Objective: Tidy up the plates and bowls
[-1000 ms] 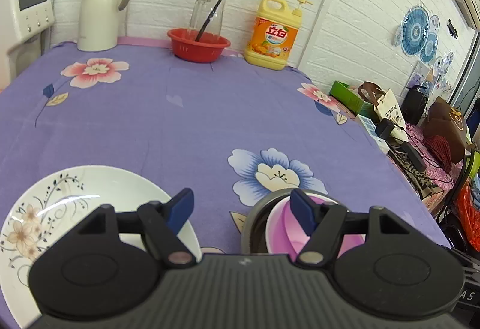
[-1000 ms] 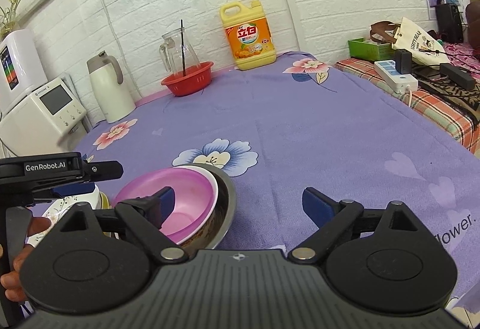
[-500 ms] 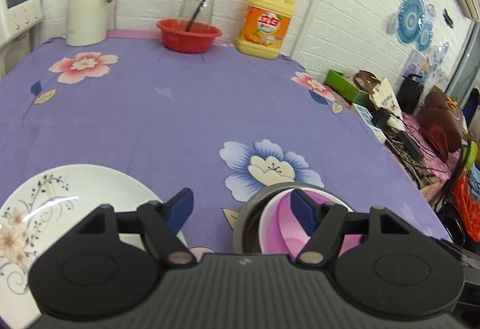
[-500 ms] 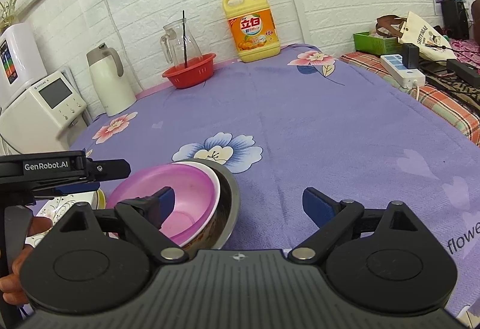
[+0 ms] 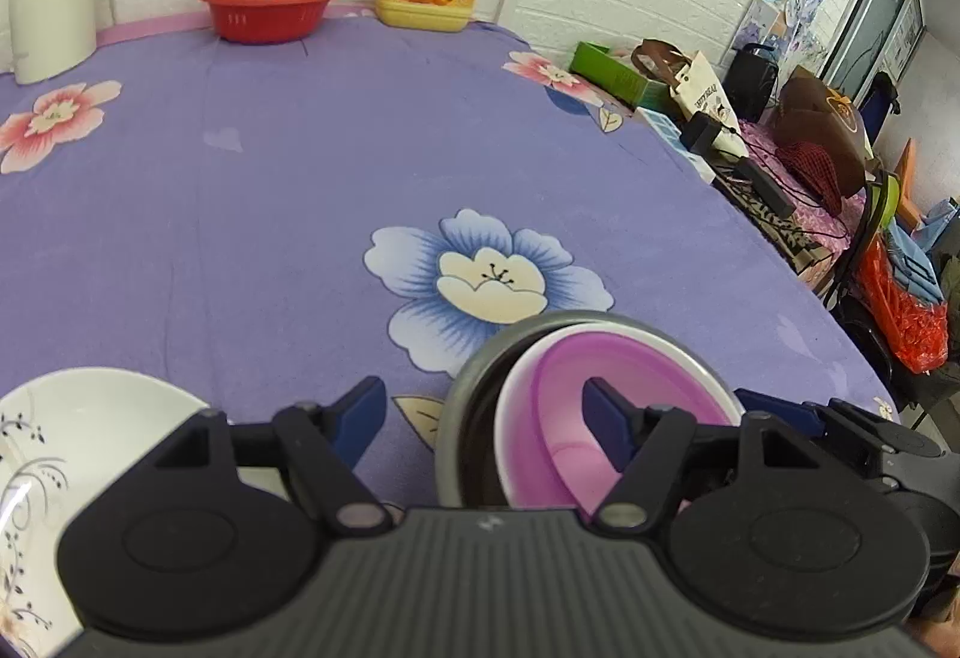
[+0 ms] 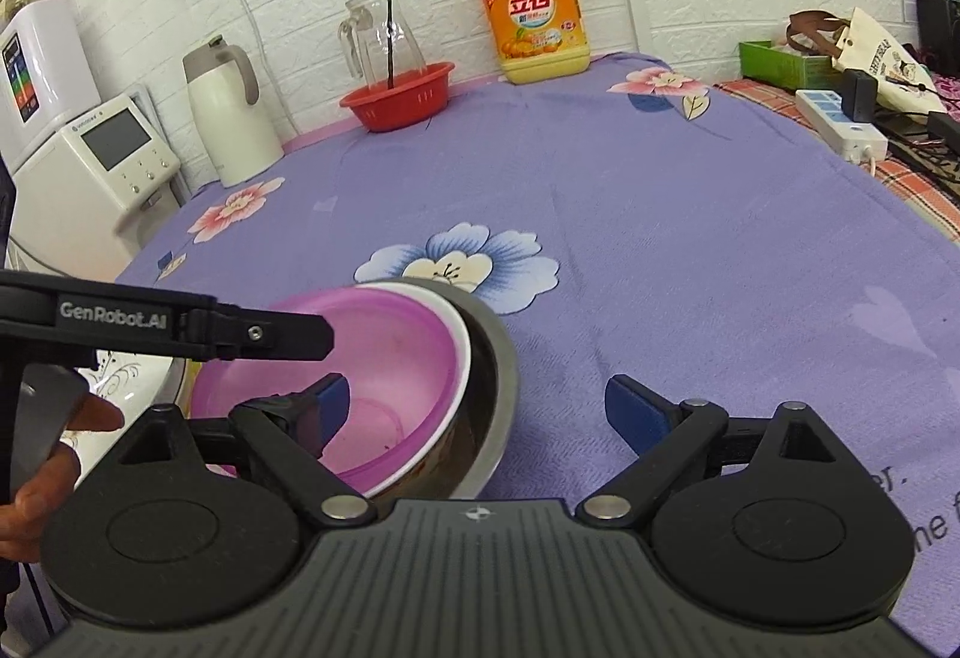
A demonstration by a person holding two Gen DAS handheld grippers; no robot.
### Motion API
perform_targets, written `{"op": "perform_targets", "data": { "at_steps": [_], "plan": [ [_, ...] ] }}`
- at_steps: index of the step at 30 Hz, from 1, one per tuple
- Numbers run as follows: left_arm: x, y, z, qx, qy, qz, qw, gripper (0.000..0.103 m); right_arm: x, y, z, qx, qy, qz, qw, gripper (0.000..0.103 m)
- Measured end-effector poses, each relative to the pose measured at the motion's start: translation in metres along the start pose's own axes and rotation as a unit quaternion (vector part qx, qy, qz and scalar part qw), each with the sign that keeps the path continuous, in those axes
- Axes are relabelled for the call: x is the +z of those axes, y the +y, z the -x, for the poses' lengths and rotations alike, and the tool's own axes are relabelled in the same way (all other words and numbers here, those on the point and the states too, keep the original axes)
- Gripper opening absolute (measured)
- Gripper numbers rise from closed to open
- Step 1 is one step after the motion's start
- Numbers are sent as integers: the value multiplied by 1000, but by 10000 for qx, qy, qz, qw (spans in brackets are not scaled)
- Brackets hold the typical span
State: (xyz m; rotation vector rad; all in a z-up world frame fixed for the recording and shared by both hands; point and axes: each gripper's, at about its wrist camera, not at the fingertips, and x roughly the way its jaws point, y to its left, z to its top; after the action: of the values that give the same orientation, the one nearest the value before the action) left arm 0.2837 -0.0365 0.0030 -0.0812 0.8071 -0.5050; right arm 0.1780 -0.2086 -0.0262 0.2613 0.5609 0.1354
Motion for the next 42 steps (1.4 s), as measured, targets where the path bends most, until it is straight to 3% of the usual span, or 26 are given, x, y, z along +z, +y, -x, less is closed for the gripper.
{"op": "perform_targets", "data": {
  "at_steps": [13, 17, 20, 22, 23, 35, 42],
  "plan": [
    [-8, -13, -7, 164, 6, -363, 9992, 71, -9, 8, -5, 88, -48, -250, 9996, 103],
    [-14, -21, -8, 281, 28, -568, 9980, 62, -14, 13, -3, 67, -80, -148, 9998, 103],
    [-17, -20, -8, 324, -28, -466, 9984, 60, -16, 14, -3, 36, -169, -180, 9997, 103],
    [-17, -21, -8, 382, -23, -421, 9984, 58, -15, 16, -5, 115, -117, -233, 9996, 94],
    [-16, -23, -7, 391, -28, -430, 9983, 53, -13, 19, -5, 90, -79, -204, 9997, 94],
    [0, -32, 14, 28, -334, -31, 9994, 53, 5, 31, 18, -244, -349, 67, 9991, 95],
    [-1, 9, 62, 475, -709, 293, 9959, 53, 18, 80, 9, 257, -397, 555, 9973, 95]
  ]
}}
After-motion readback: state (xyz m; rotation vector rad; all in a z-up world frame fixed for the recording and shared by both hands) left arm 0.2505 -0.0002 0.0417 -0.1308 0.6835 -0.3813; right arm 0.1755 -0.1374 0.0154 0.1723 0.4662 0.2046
